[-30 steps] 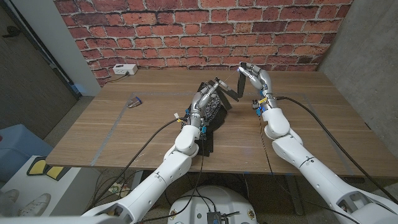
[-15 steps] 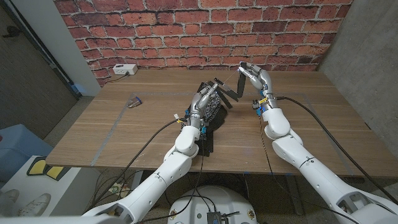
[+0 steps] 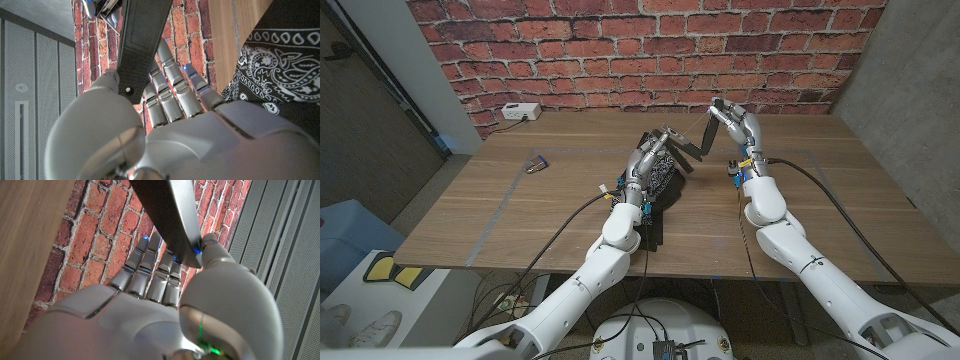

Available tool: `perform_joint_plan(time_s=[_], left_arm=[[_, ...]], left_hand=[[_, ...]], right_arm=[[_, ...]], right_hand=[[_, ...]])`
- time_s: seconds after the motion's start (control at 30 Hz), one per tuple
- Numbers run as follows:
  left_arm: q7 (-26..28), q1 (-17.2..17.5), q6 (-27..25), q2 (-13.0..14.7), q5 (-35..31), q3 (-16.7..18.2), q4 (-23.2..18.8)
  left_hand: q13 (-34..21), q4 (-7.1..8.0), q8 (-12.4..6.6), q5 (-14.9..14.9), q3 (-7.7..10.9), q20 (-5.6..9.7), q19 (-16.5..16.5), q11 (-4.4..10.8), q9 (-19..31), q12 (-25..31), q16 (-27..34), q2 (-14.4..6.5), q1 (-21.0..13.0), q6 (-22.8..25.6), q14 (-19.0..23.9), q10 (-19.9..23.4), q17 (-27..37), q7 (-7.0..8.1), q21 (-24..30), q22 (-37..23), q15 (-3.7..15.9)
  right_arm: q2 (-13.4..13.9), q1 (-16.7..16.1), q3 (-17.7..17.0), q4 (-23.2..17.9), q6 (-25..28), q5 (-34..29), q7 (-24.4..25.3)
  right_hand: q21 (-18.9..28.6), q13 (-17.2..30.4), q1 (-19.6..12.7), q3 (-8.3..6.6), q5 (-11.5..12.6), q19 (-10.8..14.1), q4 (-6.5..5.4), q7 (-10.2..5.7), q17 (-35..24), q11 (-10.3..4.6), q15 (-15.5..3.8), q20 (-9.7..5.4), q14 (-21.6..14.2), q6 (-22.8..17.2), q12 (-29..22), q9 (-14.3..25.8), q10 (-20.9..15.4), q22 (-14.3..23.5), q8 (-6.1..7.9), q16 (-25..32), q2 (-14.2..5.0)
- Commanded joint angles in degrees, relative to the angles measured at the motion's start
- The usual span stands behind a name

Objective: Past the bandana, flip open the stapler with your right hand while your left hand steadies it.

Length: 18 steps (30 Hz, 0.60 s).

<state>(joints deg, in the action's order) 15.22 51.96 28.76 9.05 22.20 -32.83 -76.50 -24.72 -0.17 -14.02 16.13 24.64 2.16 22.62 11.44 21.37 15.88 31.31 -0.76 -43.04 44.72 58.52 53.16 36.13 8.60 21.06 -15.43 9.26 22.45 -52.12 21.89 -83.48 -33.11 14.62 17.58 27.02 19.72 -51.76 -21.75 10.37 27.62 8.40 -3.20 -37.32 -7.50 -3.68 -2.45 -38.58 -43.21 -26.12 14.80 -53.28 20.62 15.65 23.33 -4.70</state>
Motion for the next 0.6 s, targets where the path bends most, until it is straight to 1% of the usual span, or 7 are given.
perform_joint_plan(time_s=[0.03,0.5,0.6], left_arm=[[-0.21,-0.42,2.74,-1.15,-0.15,0.34,2.05],[-0.15,-0.58,5.26,-1.69,-0.72,0.89,2.82],[-0.1,-0.59,5.99,-1.98,-0.75,1.05,3.28]], left_hand=[[-0.32,-0.34,-0.01,0.59,0.17,0.57,0.48,0.68,0.38,-0.09,0.58,-8.46,-9.93,1.61,0.71,1.27,0.59,1.68,0.43,-0.09,4.09],[-0.38,-0.16,0.14,0.76,0.16,0.45,0.66,0.65,0.4,-0.34,0.24,-8.69,-9.99,1.65,-0.16,1.3,0.86,1.81,0.75,-0.15,4.06],[-0.4,-0.13,0.16,0.8,0.16,0.2,0.48,0.66,0.43,-0.4,0.22,-8.76,-10.03,1.69,-0.28,1.33,0.97,1.93,0.76,-0.18,4.08]], right_arm=[[-1.37,-1.6,-1.22,-0.09,-1.68,0.3,2.0],[-1.85,-3.08,-2.15,-1.16,-1.4,0.51,3.23],[-1.96,-3.18,-2.26,-1.18,-1.33,0.46,3.46]], right_hand=[[0.36,0.11,-5.88,-3.81,0.28,-0.38,-3.4,-3.68,-0.28,-1.45,-10.01,-3.11,-0.47,-4.38,-0.11,0.15,-1.74,0.33,-0.17,0.01,-6.55],[0.95,-0.15,-6.07,-3.97,0.24,-0.81,-3.33,-3.48,-0.65,-1.36,-10.02,-3.11,-0.59,-4.51,0.04,0.2,-1.75,0.59,-0.31,-0.11,-6.5],[1.06,-0.19,-6.1,-4.02,0.24,-0.9,-3.34,-3.47,-0.7,-1.29,-10.02,-3.12,-0.63,-4.59,0.01,0.21,-1.9,0.63,-0.32,-0.15,-6.51]])
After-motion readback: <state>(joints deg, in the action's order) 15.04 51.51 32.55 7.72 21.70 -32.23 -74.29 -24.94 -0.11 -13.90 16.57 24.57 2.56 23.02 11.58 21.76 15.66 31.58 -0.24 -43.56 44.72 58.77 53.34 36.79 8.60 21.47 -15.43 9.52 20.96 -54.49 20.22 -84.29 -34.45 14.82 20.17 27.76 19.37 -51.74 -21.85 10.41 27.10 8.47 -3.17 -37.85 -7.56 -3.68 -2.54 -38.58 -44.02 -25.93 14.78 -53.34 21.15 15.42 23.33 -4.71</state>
